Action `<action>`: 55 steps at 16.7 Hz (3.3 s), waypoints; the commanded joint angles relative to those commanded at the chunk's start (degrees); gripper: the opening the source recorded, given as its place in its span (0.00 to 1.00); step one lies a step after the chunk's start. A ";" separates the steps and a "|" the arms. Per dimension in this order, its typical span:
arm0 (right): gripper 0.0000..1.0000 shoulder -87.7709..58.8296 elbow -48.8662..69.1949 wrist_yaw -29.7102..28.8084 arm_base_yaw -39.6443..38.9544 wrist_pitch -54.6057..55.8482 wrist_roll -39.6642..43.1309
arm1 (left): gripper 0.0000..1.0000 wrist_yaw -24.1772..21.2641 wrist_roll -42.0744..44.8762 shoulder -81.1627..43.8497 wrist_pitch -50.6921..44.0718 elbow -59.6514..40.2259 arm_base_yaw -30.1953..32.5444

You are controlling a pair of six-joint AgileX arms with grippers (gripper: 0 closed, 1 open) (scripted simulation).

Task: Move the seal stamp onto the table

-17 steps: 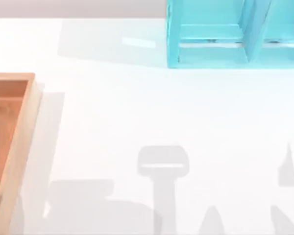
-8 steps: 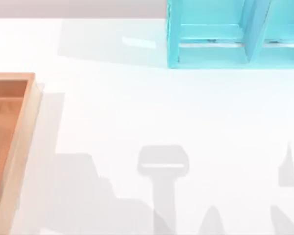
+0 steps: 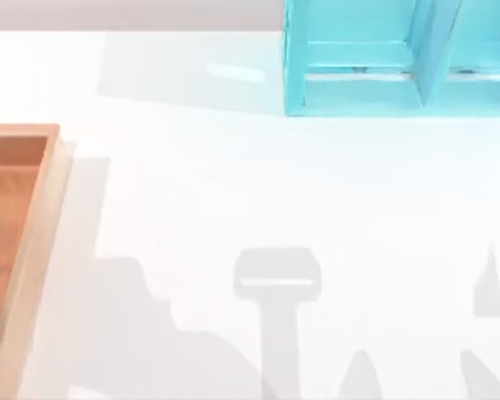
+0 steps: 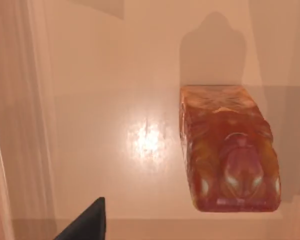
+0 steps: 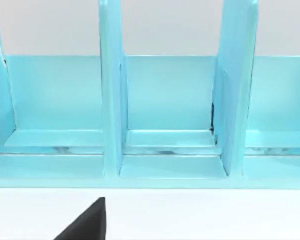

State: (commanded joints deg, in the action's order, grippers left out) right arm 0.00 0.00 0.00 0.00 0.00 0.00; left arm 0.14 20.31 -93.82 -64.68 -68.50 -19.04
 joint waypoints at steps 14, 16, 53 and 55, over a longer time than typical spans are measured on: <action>1.00 0.00 0.00 0.00 0.00 0.00 0.00 | 1.00 -0.01 0.46 -6.25 19.35 13.07 -0.37; 1.00 0.00 0.00 0.00 0.00 0.00 0.00 | 0.85 -0.01 0.46 -6.25 19.35 13.07 -0.37; 1.00 0.00 0.00 0.00 0.00 0.00 0.00 | 0.00 1.68 -29.63 6.14 -12.56 -12.24 30.21; 1.00 0.00 0.00 0.00 0.00 0.00 0.00 | 0.00 0.24 -30.72 4.90 -14.97 -10.91 30.82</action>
State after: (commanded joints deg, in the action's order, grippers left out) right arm 0.00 0.00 0.00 0.00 0.00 0.00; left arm 0.38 -10.41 -88.92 -79.65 -79.41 11.78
